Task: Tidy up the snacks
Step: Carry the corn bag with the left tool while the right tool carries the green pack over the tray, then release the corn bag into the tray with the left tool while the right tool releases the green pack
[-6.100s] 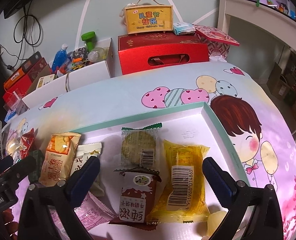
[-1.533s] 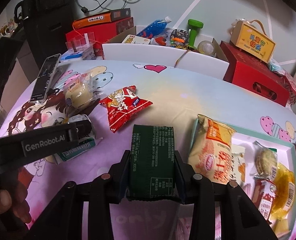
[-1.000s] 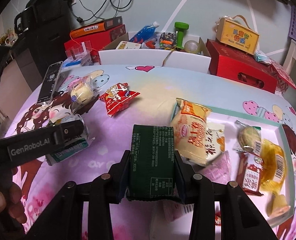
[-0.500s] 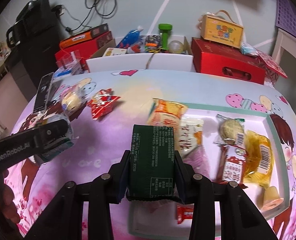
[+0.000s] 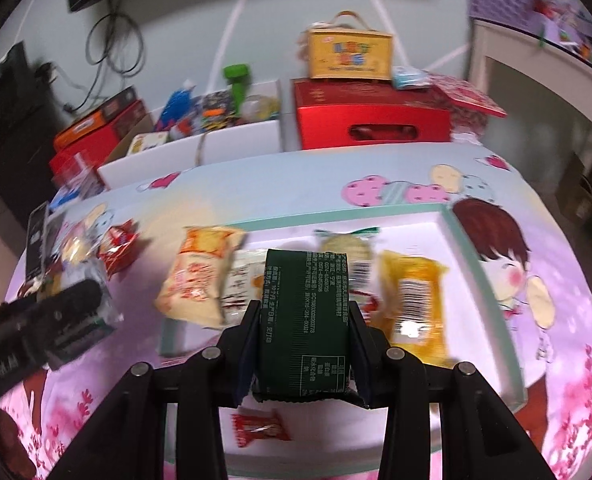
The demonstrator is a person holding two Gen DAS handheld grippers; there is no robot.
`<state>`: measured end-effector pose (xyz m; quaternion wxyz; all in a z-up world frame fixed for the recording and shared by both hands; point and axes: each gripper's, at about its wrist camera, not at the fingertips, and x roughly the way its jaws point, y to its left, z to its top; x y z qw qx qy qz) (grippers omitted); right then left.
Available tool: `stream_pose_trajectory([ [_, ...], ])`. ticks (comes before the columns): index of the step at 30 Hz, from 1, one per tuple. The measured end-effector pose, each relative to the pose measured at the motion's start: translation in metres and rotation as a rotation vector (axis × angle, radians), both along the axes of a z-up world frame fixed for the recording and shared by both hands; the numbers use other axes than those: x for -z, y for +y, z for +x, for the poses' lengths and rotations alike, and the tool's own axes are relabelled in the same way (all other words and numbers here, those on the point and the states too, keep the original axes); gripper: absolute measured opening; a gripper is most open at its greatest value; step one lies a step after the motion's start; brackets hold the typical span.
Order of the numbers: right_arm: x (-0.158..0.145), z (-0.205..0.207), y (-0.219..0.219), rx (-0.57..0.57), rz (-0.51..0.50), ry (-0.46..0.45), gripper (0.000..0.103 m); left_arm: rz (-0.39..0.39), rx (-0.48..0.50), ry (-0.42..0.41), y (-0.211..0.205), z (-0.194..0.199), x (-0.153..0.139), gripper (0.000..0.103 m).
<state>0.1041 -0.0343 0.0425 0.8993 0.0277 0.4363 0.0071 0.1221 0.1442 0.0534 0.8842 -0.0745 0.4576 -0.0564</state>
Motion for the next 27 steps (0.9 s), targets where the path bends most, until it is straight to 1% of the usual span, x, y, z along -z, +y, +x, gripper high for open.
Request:
stream_pose_trajectory([
  [4,-0.004,-0.004,-0.016,0.032,0.003,-0.006,0.043,0.013,0.075,0.004,-0.029,-0.001,0.001,0.055],
  [7,-0.005,-0.008,-0.024,0.050,0.004,-0.004,0.043,0.024,0.114,0.011,-0.046,-0.002,0.002,0.055],
  [14,-0.001,-0.017,-0.038,0.083,0.006,0.024,0.043,0.036,0.179,0.040,-0.072,-0.006,0.012,0.055],
  [20,0.010,-0.021,-0.045,0.110,0.005,0.070,0.043,0.059,0.226,0.075,-0.091,-0.009,0.023,0.055],
  [27,0.011,-0.024,-0.051,0.125,-0.001,0.073,0.043,0.072,0.240,0.097,-0.098,-0.014,0.031,0.055],
])
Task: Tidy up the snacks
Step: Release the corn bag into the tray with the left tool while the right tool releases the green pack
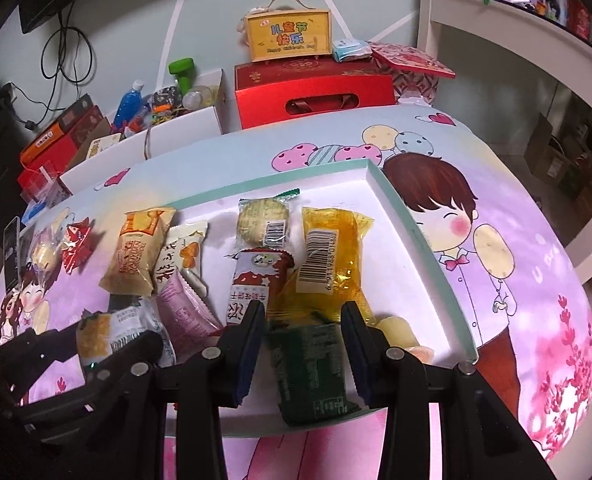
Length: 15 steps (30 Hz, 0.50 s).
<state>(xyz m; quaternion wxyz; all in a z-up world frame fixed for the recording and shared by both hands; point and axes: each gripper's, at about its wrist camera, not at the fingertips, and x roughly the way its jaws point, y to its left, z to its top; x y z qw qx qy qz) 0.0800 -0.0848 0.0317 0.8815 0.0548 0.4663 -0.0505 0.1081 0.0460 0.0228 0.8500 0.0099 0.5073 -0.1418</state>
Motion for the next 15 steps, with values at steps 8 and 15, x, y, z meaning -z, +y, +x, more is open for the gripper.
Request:
stream_pose_trajectory([
  [8,0.0038,0.0026,-0.0003,-0.003,0.004,0.010,0.043,-0.018,-0.002,0.012,0.0008,-0.0004,-0.0010,0.055],
  [15,0.0044,0.0042,-0.0028,0.004,0.001,0.007,0.043,-0.030,-0.010,0.005,0.0064,0.0007,-0.0066,0.056],
])
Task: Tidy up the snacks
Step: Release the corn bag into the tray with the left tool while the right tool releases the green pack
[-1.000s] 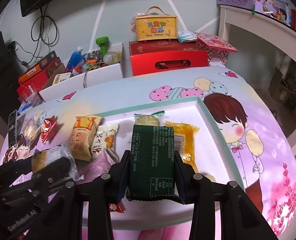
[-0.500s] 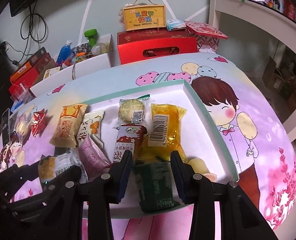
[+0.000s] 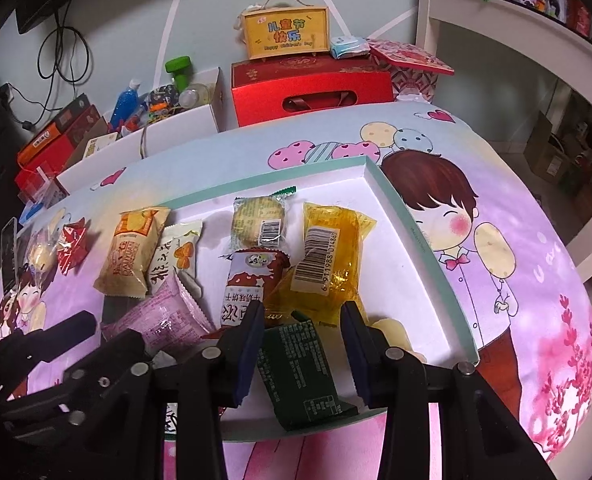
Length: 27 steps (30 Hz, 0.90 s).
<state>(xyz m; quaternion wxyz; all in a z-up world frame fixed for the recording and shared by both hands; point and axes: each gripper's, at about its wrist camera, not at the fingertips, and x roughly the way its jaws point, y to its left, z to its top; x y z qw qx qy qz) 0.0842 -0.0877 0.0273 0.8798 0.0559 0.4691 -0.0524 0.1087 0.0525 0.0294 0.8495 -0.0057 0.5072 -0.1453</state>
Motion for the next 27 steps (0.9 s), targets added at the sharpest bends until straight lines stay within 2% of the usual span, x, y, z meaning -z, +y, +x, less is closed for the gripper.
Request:
stream_pose_trajectory([
  [6,0.004,0.004,0.001,0.003,-0.007,0.009,0.043,-0.011,-0.034,-0.024,0.011,0.002,-0.008,0.056],
  [8,0.007,0.005,0.002,0.000,-0.011,0.015,0.044,-0.001,-0.065,-0.030,0.017,0.003,-0.008,0.060],
  [9,0.008,0.006,0.003,0.002,-0.011,0.018,0.047,0.008,-0.084,-0.033,0.020,0.004,-0.008,0.072],
  [10,0.009,0.007,0.003,0.004,-0.012,0.021,0.056,0.019,-0.104,-0.038,0.023,0.005,-0.008,0.080],
  [12,0.012,0.008,0.002,0.010,-0.015,0.026,0.065,0.037,-0.139,-0.045,0.031,0.007,-0.008,0.080],
  [15,0.013,0.009,0.001,0.013,-0.016,0.029,0.067,0.052,-0.178,-0.041,0.040,0.011,-0.004,0.081],
  [18,0.015,0.011,0.003,0.008,-0.019,0.031,0.078,0.071,-0.208,-0.035,0.047,0.014,0.002,0.089],
  [27,0.019,0.013,0.005,0.002,-0.033,0.028,0.090,0.093,-0.247,-0.032,0.055,0.018,0.011,0.095],
])
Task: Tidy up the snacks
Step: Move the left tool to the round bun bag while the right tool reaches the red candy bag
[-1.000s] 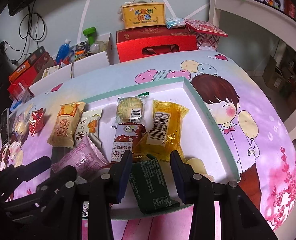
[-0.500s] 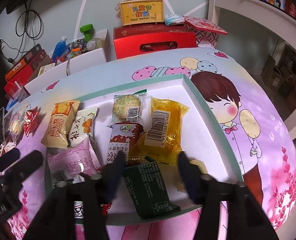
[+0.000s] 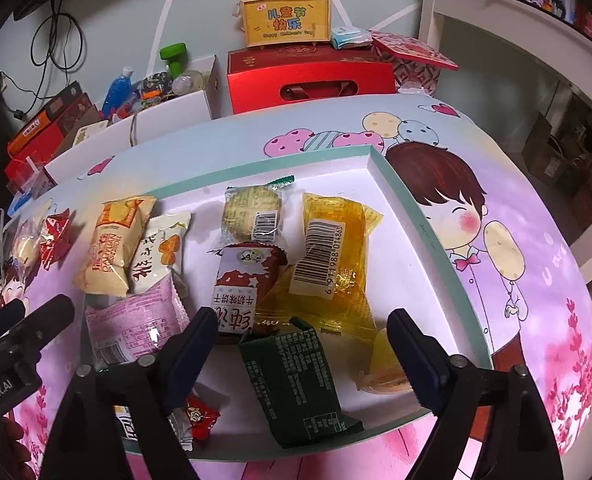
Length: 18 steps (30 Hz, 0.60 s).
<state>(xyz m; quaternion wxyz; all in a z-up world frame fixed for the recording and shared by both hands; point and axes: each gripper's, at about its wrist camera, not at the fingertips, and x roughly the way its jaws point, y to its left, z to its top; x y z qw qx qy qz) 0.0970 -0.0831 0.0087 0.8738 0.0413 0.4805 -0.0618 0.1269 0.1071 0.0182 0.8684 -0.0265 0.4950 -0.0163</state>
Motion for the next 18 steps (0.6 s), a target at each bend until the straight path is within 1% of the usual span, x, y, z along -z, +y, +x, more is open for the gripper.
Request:
stream_pose_trajectory([
  [3,0.0005,0.0003,-0.0013,0.005,0.002,-0.002,0.090,0.002,-0.006,-0.003,0.0011,0.0004,0.0008,0.095],
  [5,0.0012,0.0007,-0.0016,0.007,0.003,-0.001,0.096,0.003,-0.011,-0.003,0.0018,0.0008,0.0014,0.095],
  [6,0.0013,0.0010,-0.0017,0.007,0.003,-0.002,0.101,0.004,-0.013,-0.003,0.0024,0.0011,0.0017,0.095],
  [7,0.0011,0.0010,-0.0017,0.007,0.002,-0.005,0.103,0.004,-0.015,-0.002,0.0029,0.0011,0.0020,0.095],
  [18,-0.0002,0.0019,0.0038,-0.015,0.008,-0.015,0.103,0.003,-0.036,-0.002,0.0093,0.0018,0.0022,0.095],
])
